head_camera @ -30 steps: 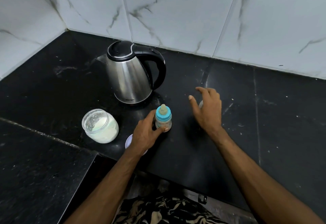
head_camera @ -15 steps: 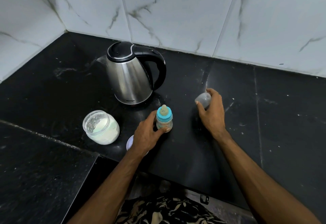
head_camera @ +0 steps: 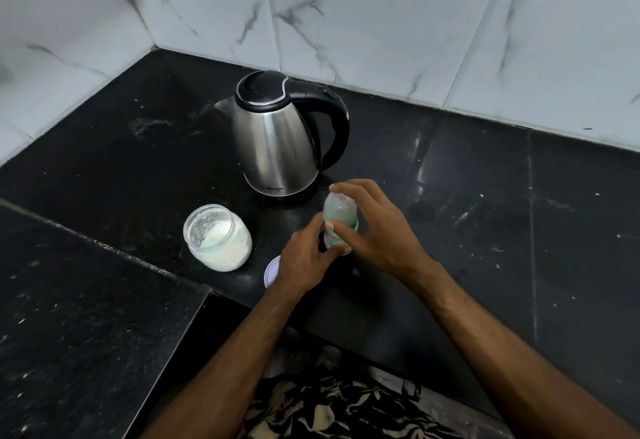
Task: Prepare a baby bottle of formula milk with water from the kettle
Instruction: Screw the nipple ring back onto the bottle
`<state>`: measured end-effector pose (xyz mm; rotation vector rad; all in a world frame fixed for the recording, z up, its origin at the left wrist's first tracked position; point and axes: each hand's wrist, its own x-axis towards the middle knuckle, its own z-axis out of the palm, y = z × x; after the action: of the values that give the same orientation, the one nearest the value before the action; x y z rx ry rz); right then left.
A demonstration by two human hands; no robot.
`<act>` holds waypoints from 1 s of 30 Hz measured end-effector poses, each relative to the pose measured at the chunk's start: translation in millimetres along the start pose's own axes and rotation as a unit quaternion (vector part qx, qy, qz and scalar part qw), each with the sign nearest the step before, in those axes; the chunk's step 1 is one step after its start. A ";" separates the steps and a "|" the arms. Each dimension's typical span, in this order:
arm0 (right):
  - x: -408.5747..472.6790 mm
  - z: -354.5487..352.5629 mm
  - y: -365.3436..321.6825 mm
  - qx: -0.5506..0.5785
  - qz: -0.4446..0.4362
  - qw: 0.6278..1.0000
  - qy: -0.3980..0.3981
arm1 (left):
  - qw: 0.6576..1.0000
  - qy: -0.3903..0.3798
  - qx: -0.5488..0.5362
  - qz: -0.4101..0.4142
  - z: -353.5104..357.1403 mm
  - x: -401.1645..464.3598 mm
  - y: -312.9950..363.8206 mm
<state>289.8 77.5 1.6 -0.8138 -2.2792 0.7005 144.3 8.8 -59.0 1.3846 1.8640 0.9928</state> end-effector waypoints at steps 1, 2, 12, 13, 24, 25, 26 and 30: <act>-3.0 4.9 2.5 -0.005 -0.005 1.000 0.004 | 1.000 -0.001 -0.002 0.003 -0.2 -0.7 0.9; -6.1 9.7 5.1 -0.010 -0.010 1.000 0.013 | 1.000 -0.002 -0.004 0.005 -0.4 -1.2 1.6; -20.3 35.3 10.9 0.000 0.018 0.997 0.071 | 1.000 0.001 -0.002 0.011 -1.8 -2.9 2.2; -21.1 38.3 10.3 -0.005 0.020 0.997 0.079 | 1.000 0.001 0.001 0.008 -1.8 -2.8 1.9; -20.4 53.6 13.1 -0.054 0.038 0.991 0.117 | 1.000 -0.006 0.007 -0.007 -1.2 -2.8 2.1; -19.8 53.6 13.1 -0.060 0.040 0.991 0.114 | 1.000 -0.006 0.008 -0.006 -0.9 -2.6 1.5; -19.3 53.5 12.8 -0.065 0.042 0.991 0.111 | 1.000 -0.007 0.009 -0.003 -1.0 -2.6 0.9; -15.6 55.7 15.6 -0.064 0.047 0.991 0.106 | 1.000 -0.011 0.006 -0.001 -0.8 -1.0 -2.7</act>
<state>266.8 62.2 -51.6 -1.0123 -2.1209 0.4868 142.5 7.2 -60.9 1.3956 1.8576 0.9632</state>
